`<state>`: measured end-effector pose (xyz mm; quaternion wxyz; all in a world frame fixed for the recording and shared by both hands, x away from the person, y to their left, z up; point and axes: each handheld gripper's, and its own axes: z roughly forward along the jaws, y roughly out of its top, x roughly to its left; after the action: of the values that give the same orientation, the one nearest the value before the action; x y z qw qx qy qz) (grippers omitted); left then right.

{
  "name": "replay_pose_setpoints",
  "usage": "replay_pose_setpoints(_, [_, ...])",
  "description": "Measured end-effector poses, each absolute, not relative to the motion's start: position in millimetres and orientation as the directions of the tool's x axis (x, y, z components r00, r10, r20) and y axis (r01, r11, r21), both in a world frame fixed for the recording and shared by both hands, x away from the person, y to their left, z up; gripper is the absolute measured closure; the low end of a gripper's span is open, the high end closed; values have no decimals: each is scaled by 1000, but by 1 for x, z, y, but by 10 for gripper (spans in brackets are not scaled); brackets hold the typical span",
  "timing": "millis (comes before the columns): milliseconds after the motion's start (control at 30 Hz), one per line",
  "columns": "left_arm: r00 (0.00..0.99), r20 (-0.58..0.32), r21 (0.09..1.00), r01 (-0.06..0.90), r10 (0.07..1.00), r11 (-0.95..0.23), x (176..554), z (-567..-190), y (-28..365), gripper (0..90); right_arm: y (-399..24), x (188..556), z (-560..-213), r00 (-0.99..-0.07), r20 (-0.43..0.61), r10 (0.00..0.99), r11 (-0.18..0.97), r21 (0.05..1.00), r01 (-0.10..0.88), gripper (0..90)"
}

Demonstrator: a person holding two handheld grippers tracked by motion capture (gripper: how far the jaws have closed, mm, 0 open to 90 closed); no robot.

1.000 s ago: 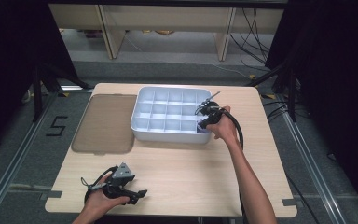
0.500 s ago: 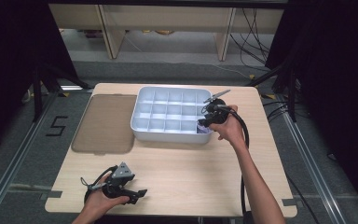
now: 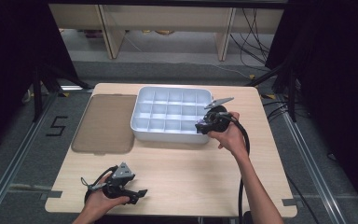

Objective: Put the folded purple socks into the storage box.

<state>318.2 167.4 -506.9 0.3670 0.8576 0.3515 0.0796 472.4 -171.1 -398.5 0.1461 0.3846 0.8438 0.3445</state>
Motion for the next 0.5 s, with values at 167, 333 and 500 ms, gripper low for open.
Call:
replay_pose_setpoints(167, [745,-120,694,536,656,-481,318,-506,168,222,-168,461,-400,-675,37,737,450,718,531,449])
replay_pose_setpoints(333, [746,-113,699,529,657,-481,318,-506,168,221,-162,452,-405,-690,46,723,442,737,512,415])
replay_pose_setpoints(500, [748,-103,702,521,656,-485,319,-504,169,220,-157,445,-408,-701,65,710,437,741,511,383])
